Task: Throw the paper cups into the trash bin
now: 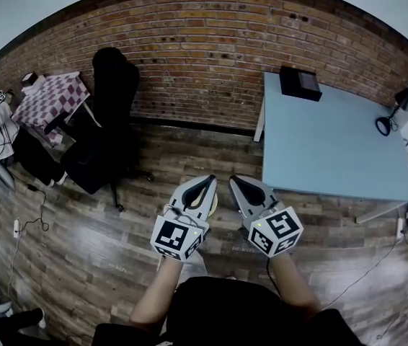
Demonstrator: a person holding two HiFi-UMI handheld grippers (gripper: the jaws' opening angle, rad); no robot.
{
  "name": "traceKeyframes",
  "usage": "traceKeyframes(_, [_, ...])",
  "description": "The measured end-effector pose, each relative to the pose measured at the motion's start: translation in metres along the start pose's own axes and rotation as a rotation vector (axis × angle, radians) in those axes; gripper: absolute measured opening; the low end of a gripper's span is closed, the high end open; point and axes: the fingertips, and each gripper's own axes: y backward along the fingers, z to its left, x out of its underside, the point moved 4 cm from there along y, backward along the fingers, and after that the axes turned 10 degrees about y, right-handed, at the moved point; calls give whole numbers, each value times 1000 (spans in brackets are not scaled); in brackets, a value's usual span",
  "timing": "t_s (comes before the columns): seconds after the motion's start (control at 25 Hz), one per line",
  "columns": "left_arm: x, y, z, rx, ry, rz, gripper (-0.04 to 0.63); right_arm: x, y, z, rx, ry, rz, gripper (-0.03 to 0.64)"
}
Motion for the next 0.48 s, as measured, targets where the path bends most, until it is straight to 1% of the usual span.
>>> traceKeyframes(0.24, [1, 7, -25, -7, -9, -6, 9, 0, 26, 1, -5, 2, -6, 3])
traceKeyframes(0.48, [4, 16, -49, -10, 0, -9, 9, 0, 47, 7, -14, 5, -7, 3])
